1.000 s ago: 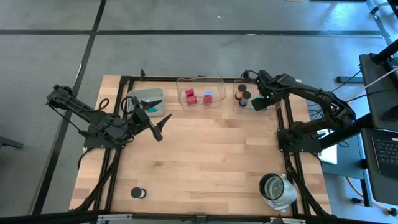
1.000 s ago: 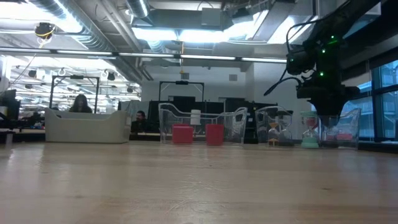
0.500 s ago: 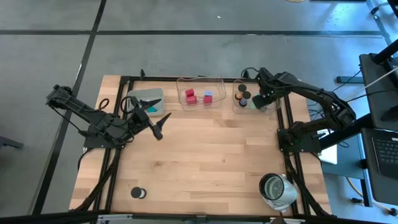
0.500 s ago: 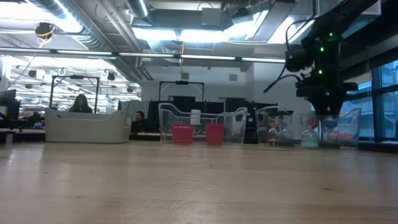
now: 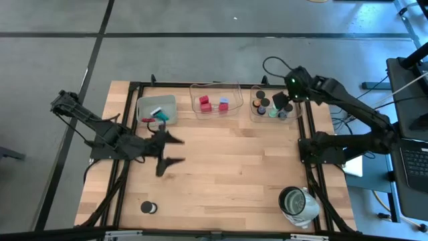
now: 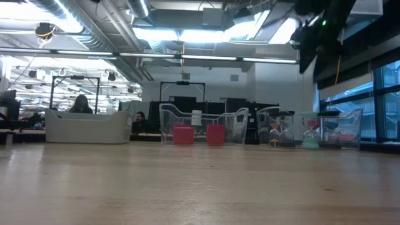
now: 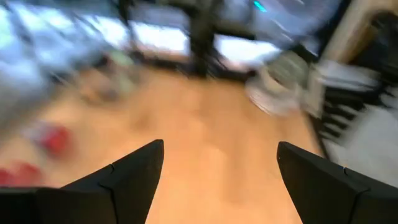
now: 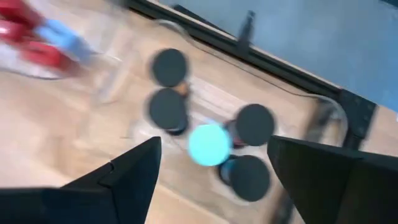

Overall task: Pick & Place Office items
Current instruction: Put the white hourglass into the right transparent bin

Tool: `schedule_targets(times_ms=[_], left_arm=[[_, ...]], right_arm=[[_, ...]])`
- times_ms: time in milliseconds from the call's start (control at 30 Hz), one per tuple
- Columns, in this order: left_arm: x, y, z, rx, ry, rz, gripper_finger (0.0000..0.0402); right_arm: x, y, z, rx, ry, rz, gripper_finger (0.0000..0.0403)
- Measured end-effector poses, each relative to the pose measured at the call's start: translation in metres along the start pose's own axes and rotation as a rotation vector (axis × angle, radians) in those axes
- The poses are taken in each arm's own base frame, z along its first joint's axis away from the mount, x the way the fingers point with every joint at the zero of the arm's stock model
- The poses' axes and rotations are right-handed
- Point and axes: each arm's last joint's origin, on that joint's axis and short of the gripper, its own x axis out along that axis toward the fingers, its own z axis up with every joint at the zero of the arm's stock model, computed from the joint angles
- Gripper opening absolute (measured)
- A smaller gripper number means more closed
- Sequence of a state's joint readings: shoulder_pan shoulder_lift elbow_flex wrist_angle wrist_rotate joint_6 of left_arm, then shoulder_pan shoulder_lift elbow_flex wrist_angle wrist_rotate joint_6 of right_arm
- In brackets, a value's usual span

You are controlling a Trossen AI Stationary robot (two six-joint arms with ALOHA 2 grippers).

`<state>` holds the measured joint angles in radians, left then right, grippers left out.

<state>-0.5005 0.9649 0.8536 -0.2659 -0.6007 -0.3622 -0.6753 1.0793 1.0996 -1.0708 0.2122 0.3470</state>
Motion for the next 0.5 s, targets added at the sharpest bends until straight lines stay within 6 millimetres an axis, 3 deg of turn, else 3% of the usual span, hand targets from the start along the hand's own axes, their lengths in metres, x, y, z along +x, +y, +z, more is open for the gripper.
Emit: schedule_targets(times_ms=[233, 500], left_arm=[[0.0, -0.033, -0.03, -0.085, 0.209, -0.18, 0.031], [0.006, -0.072, -0.067, -0.168, 0.375, -0.23, 0.031]], right_arm=[[-0.031, 0.028, -0.022, -0.041, -0.098, 0.144, 0.0288], [-0.039, 0.055, -0.037, -0.042, -0.123, 0.171, 0.0288]])
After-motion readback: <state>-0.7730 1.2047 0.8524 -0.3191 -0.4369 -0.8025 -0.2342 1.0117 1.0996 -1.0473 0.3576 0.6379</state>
